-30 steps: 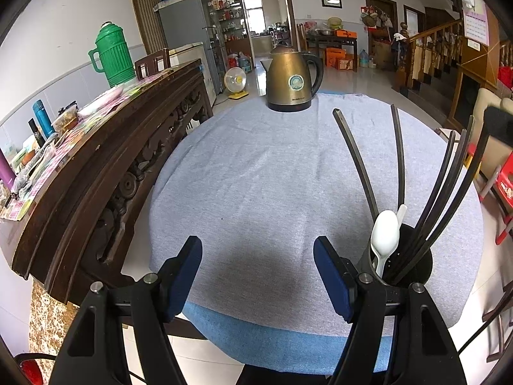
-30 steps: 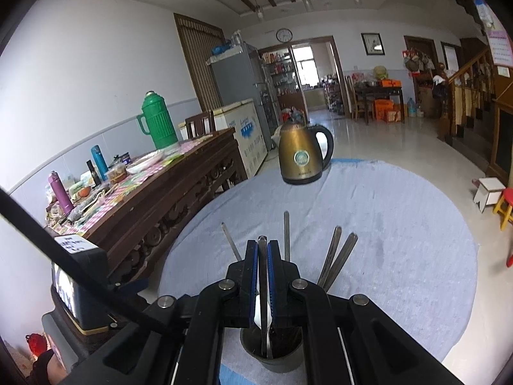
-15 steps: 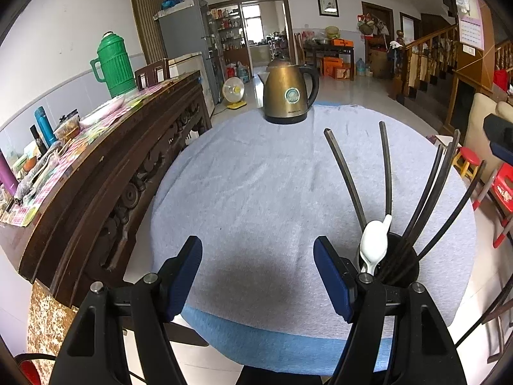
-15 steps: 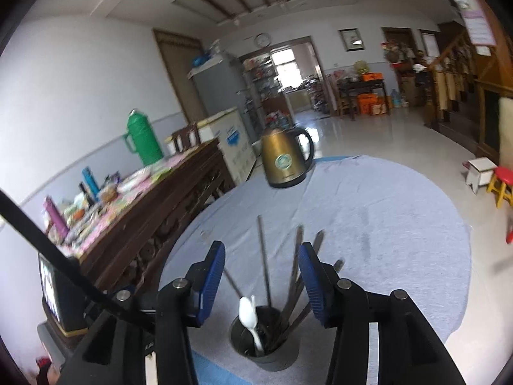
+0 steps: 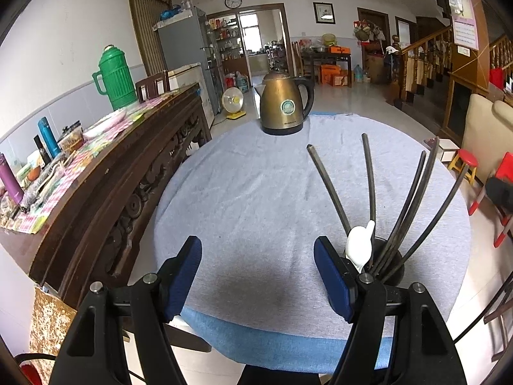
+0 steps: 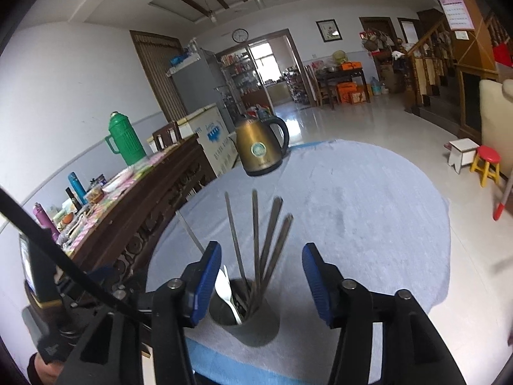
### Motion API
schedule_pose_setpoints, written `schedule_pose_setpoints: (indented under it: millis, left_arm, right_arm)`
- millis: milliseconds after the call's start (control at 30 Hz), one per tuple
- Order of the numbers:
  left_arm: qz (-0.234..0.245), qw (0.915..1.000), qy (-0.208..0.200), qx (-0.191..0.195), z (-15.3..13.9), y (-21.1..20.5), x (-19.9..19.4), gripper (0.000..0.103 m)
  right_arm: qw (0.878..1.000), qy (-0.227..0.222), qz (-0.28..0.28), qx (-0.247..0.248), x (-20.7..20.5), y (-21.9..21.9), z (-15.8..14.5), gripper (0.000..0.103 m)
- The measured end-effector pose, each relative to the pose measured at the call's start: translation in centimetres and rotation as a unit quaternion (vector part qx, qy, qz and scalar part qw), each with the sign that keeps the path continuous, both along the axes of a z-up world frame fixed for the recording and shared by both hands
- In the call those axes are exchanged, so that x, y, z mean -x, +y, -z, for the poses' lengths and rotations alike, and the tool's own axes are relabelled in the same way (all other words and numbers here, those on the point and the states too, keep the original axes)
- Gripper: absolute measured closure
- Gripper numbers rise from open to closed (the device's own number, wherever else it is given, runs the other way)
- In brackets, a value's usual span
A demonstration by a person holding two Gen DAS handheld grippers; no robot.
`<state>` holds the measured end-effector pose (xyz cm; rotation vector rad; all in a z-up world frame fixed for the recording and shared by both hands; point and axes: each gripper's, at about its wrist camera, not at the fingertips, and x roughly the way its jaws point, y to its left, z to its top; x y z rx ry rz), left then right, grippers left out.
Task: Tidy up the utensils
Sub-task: 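Pull both open tools back from the grey cup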
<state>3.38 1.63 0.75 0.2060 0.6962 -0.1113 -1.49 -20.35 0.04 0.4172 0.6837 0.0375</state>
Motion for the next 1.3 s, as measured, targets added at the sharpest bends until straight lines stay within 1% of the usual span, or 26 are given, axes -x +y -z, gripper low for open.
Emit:
schedule_pose_setpoints:
  millis: [267,567,733,767,833,900,1033,1300]
  left_arm:
    - [-0.001,0.9997,-0.021,-0.01,-1.5,-0.2,2.1,0.03]
    - [0.004,0.9988,-0.046,-0.017,-3.1,-1.0,5.2,0.029]
    - [0.011,0.9978,-0.063,-0.019,-4.2,-1.4,7.1,0.029]
    - [0.011,0.9975,-0.066,-0.02,-4.4,-1.4,7.5,0.029]
    - [0.012,0.9971,-0.072,-0.02,-4.7,-1.4,7.9,0.022]
    - [0.007,0.9962,-0.084,-0.022,-5.1,-1.3,8.6,0.02]
    - [0.001,0.9958,-0.09,-0.017,-5.4,-0.7,9.1,0.018]
    - [-0.005,0.9961,-0.087,-0.011,-5.1,0.1,9.4,0.017]
  right_arm:
    - [1.0,0.014,0.011,0.019,2.1,0.5,0.7,0.044]
    - [0.999,0.011,0.035,0.022,5.5,0.7,-0.6,0.041]
    - [0.999,-0.003,0.044,0.027,7.6,1.0,-1.8,0.036]
    - [0.998,-0.006,0.048,0.029,8.0,1.1,-2.0,0.036]
    - [0.998,-0.01,0.05,0.03,8.4,1.2,-2.3,0.036]
    - [0.998,-0.012,0.053,0.032,8.9,1.4,-2.5,0.035]
    - [0.998,-0.013,0.055,0.033,9.3,1.7,-2.6,0.034]
    - [0.998,-0.015,0.052,0.038,9.3,2.7,-2.8,0.033]
